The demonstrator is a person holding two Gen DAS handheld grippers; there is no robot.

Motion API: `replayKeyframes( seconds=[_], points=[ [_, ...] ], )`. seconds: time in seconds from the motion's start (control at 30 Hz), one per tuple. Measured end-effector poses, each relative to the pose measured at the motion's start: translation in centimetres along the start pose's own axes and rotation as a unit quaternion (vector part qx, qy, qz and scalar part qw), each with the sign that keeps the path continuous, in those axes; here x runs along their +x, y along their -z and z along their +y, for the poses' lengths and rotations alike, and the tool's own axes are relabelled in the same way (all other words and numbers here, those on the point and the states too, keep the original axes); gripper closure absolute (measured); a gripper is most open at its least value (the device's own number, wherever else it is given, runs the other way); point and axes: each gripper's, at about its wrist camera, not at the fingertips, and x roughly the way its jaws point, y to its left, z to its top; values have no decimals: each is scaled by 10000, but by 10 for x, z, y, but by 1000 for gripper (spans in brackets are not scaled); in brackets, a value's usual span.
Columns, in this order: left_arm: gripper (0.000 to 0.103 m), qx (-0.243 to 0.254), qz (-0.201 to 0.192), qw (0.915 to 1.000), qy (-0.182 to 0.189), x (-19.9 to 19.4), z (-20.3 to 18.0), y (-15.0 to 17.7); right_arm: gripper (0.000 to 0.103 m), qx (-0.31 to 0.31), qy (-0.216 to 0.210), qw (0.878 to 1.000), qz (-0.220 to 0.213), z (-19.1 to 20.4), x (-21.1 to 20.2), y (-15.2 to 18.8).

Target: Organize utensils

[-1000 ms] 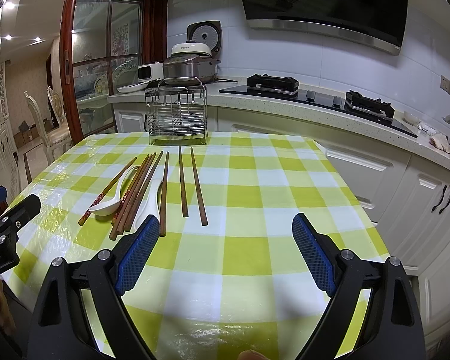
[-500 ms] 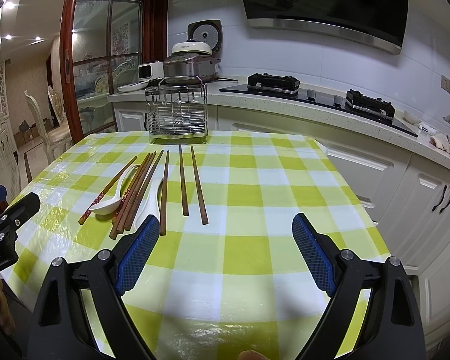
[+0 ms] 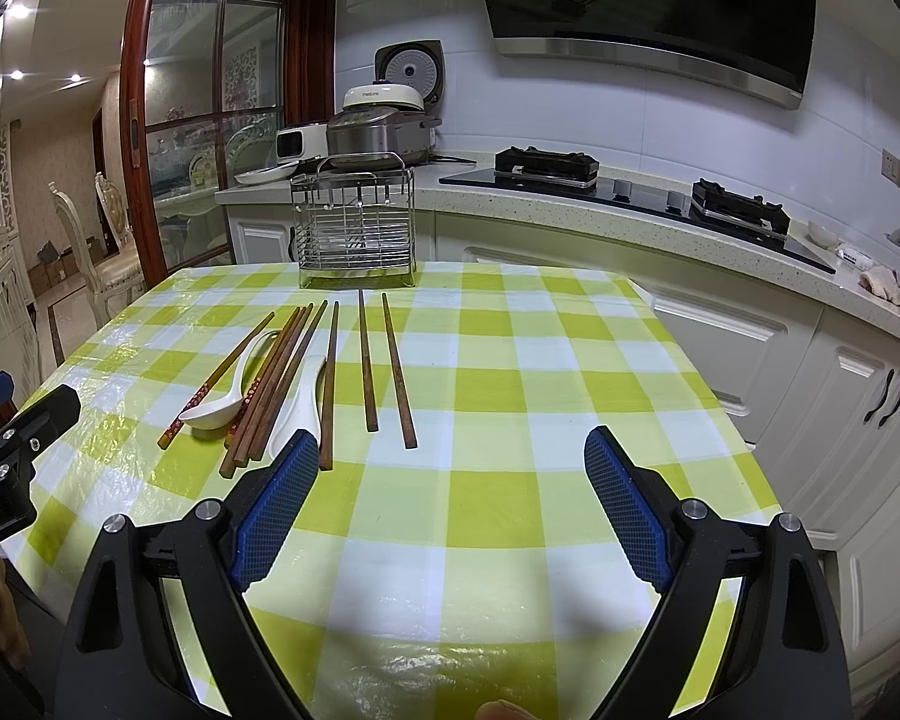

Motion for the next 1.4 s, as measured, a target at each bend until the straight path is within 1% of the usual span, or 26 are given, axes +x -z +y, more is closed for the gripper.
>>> replayKeyframes(
  seconds=[1.13,1.27,1.3,1.37,1.4],
  points=[
    [4,-23,-26,10000,-23,-2,2,0,18,-4,1,10000,-2,-1,-2,0],
    [4,-7,-61,9999,-79,3,3,-5,18,31,1,10000,61,-5,5,-6],
    [4,9,-25,10000,-40,7,3,-7,18,45,-11,9999,111,-3,11,-5],
    [4,-7,168,9995,286,21,3,-12,18,26,-17,9996,285,-4,23,-8],
    [4,17,273,9990,343,28,2,-15,18,2,-1,9993,364,-3,33,-10]
  ],
)
